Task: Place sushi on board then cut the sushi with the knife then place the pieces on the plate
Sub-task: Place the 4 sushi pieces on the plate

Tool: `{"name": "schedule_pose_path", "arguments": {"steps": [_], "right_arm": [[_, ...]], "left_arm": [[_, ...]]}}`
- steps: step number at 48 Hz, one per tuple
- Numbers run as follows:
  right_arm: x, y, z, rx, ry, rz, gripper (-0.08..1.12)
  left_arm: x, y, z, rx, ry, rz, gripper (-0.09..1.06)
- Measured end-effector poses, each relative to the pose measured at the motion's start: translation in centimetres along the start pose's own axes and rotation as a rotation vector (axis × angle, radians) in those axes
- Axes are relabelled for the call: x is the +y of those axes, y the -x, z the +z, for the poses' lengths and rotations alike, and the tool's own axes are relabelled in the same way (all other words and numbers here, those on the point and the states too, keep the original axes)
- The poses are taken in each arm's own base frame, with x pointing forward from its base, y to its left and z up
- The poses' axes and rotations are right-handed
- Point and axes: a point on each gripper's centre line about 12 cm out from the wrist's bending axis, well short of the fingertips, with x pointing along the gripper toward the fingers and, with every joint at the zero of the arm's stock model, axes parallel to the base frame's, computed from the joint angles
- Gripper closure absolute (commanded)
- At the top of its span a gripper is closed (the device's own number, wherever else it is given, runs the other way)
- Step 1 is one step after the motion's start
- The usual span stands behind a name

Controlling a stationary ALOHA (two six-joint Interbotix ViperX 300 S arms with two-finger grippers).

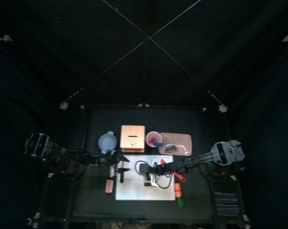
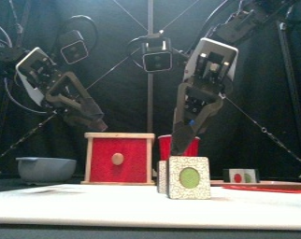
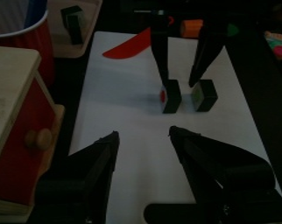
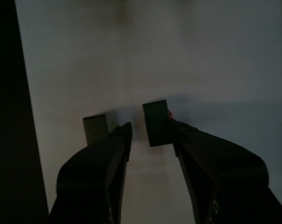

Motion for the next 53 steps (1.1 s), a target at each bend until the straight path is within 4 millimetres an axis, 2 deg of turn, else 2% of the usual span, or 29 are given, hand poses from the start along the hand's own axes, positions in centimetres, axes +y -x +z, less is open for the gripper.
{"name": "schedule_pose_path", "arguments": {"steps": [12,27,33,45,50,53], "right_arm": [[-0.3,-0.3,0.4,0.014,0.025,-0.023,0.27],[-0.5,-1.5,-0.2,0.047,0.031,-0.032,0.27],[-0.5,-2.1,-0.3,0.056,0.039,-0.037,0.31],[-0.6,-2.2,-0.2,0.054,0.056,-0.046,0.52],[-0.8,-1.8,0.0,0.050,0.052,-0.048,0.52],[-1.2,-0.9,0.0,0.049,0.033,-0.052,0.52]], "left_arm": [[0.0,0.0,0.0,0.002,0.002,0.000,0.11],[0.0,0.0,-0.1,0.003,0.001,0.000,0.11],[0.0,0.1,-0.2,0.006,0.001,0.000,0.11],[0.0,0.1,-0.2,0.006,0.001,0.000,0.11],[0.0,0.1,-0.2,0.006,0.001,0.000,0.11],[0.0,0.1,-0.2,0.006,0.001,0.000,0.11]]}}
